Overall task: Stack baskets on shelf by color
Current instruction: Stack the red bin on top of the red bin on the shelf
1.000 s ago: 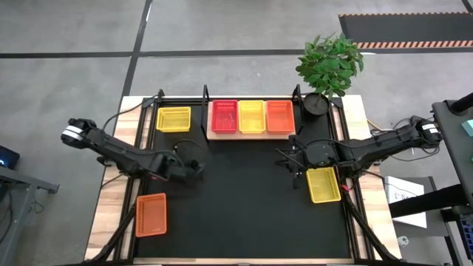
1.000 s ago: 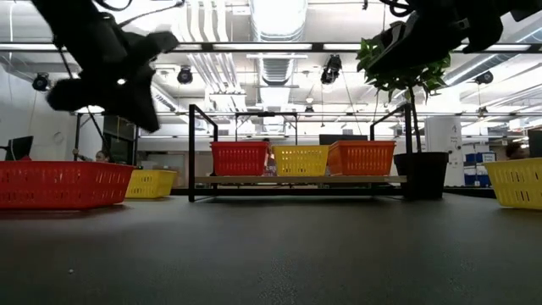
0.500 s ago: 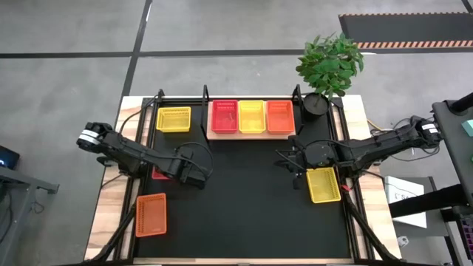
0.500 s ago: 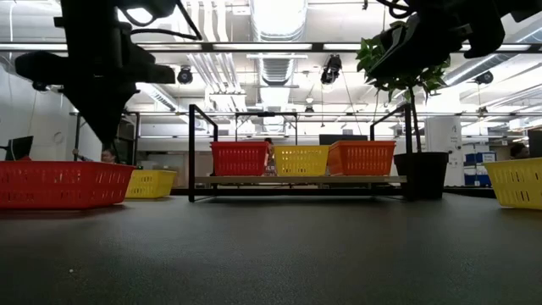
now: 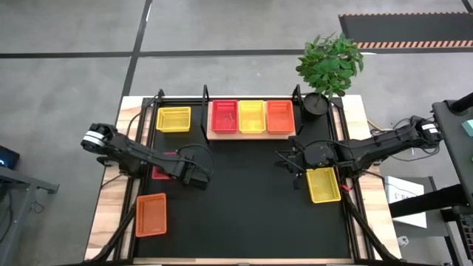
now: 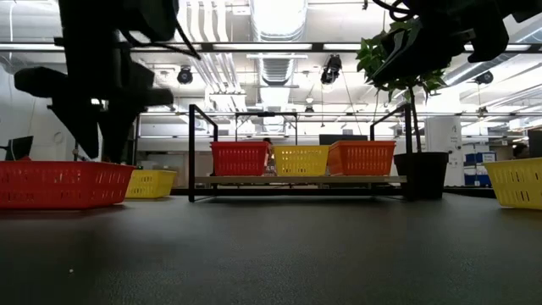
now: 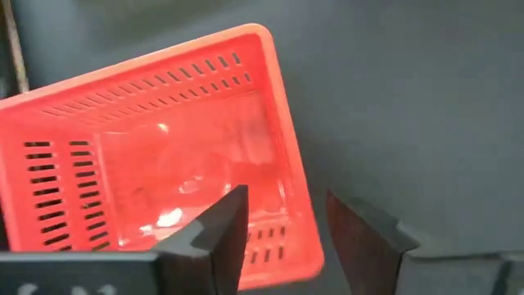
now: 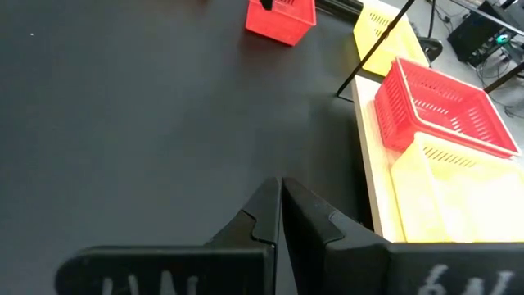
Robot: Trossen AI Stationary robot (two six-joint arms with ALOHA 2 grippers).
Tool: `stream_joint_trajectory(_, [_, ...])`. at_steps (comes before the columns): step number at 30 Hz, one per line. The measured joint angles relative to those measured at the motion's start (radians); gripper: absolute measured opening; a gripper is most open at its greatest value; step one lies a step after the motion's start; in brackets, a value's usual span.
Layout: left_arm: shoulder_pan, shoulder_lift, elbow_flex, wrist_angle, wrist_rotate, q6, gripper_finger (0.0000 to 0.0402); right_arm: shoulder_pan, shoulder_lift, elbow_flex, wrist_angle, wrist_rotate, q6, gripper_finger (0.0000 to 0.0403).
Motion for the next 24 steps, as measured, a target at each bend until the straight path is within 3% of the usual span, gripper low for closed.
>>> stream_joint_trajectory(8, [0.026,0.083,0.0,0.018,-0.02,0.012,0.0147,0.0,0.0,0.0,-0.005,0.0,0.002,0.0009])
stream_joint_trajectory(12, [0.03,0.099,0.0,0.033,-0.021,0.028,0.0111,0.0,0.0,0.0,-0.005,0.0,0.001,0.0009])
stream_joint_trajectory(19, [0.03,0.105,0.0,0.045,-0.022,0.027,0.0013,0.0,0.0,0.0,-0.009,0.0,0.003,0.0009])
stream_joint_trajectory(24, [0.021,0.104,0.021,0.043,-0.003,0.036,0.0004,0.0,0.0,0.0,-0.012,0.0,0.002,0.0009])
